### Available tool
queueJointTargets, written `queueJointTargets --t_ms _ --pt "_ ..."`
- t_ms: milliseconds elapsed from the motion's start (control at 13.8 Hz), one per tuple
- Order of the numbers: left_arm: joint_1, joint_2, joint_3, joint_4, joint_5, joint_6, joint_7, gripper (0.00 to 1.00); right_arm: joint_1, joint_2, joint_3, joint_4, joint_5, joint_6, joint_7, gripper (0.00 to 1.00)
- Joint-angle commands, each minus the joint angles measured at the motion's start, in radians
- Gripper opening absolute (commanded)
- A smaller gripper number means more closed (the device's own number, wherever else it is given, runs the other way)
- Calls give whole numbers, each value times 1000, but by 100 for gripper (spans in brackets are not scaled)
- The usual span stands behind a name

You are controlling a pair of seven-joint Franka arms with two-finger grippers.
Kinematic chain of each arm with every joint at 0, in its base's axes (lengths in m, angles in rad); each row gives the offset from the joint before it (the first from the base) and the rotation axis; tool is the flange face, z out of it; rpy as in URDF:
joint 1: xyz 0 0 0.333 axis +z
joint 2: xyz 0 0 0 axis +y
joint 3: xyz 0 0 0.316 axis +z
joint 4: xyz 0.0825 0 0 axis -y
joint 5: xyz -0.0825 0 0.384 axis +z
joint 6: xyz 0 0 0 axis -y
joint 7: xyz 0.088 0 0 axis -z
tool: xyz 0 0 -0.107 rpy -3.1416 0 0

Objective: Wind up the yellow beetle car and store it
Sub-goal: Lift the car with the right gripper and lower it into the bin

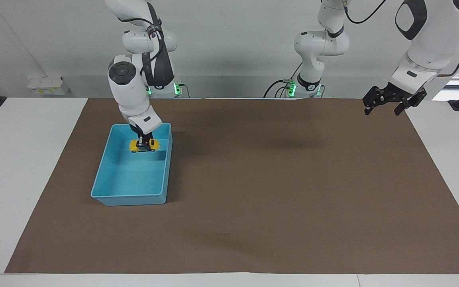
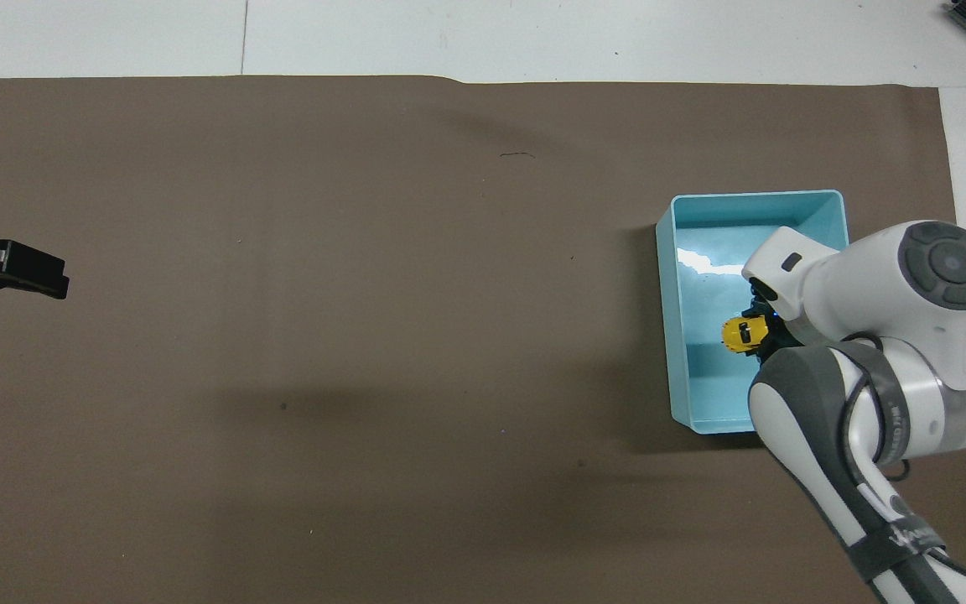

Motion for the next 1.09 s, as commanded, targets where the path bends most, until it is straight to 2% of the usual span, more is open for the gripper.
queueJointTargets --t_ms 0,290,1014 --pt "18 3 -11 12 -14 -19 -4 100 -41 -22 11 -91 -6 105 -56 0" --pt "18 3 -11 14 -14 -17 -4 100 -44 71 12 -118 -8 273 -52 0" --pt "18 3 -11 14 -14 -17 -4 100 -40 119 12 -154 -8 333 -49 0"
